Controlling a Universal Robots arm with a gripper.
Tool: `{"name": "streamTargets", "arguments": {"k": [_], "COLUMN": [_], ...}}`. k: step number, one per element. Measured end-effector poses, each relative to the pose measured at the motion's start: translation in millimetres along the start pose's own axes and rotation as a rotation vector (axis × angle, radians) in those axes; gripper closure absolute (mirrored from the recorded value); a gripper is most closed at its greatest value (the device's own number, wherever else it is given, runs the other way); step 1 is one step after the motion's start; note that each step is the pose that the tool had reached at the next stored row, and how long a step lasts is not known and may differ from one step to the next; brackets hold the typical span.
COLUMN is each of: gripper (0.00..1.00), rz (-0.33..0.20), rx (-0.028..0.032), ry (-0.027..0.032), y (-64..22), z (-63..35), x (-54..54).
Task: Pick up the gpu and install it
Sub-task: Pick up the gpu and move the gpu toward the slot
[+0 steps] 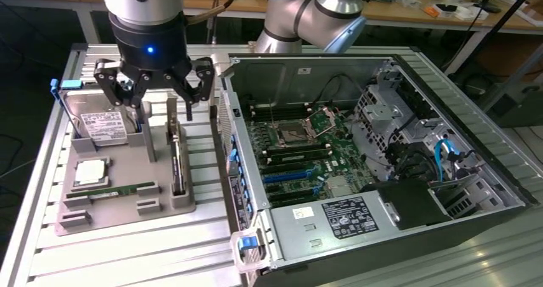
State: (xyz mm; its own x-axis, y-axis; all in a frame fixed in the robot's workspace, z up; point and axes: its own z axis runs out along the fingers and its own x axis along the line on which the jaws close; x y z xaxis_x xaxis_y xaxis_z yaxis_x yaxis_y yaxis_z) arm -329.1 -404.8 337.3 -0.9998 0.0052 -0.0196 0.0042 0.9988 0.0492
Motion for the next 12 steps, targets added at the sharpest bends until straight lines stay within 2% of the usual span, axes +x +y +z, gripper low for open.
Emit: {"name": "streamTargets", "arguments": {"k": [5, 12], "gripper": [0.28, 0.28], "rz": [0.0, 0.0], "rx": [-0.0001, -0.0001], "ry": [-0.0001, -0.0001], "y": [-6.0, -9.6], "z": [8.7, 22.9], "x": [0.1, 0.4]}}
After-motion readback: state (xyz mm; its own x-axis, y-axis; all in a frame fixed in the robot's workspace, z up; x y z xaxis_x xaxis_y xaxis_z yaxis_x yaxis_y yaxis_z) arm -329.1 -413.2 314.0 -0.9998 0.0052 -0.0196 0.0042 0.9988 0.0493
